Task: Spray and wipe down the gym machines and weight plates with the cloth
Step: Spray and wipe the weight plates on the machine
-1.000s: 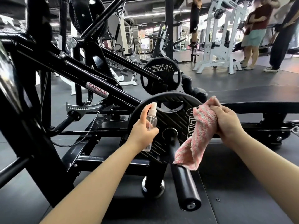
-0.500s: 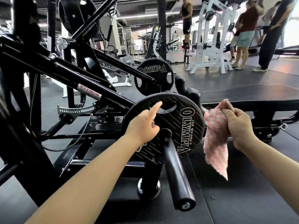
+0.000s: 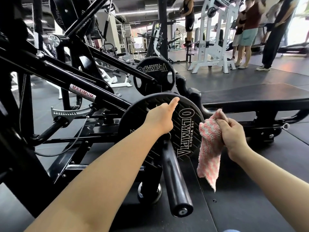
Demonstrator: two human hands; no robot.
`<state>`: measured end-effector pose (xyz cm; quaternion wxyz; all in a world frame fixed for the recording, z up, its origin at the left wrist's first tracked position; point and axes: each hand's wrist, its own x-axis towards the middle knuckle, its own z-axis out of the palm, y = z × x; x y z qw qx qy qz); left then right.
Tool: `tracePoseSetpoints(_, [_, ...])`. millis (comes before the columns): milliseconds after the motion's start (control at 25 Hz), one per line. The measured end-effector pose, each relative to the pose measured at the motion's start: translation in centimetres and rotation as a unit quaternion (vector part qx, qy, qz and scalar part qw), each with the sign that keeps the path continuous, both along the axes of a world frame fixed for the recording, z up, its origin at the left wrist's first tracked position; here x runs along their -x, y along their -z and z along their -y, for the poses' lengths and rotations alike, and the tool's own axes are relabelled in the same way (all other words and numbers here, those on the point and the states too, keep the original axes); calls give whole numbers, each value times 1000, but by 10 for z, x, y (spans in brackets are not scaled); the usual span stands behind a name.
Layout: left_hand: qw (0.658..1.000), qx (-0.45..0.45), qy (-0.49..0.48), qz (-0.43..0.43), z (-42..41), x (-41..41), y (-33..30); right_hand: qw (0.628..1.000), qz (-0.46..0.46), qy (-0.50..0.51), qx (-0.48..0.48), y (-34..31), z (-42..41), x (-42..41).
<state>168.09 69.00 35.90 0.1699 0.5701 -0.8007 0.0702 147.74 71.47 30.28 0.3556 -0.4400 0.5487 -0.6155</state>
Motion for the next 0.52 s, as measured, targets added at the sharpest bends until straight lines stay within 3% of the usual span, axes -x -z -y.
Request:
tracePoseSetpoints(320, [999,-24,25,12,6,24,3,1000,22,-5,-9,15,1,13])
tracePoseSetpoints(520, [999,-23,-28,-32,7,12,14,1000,21,-12,-6,25,5,20])
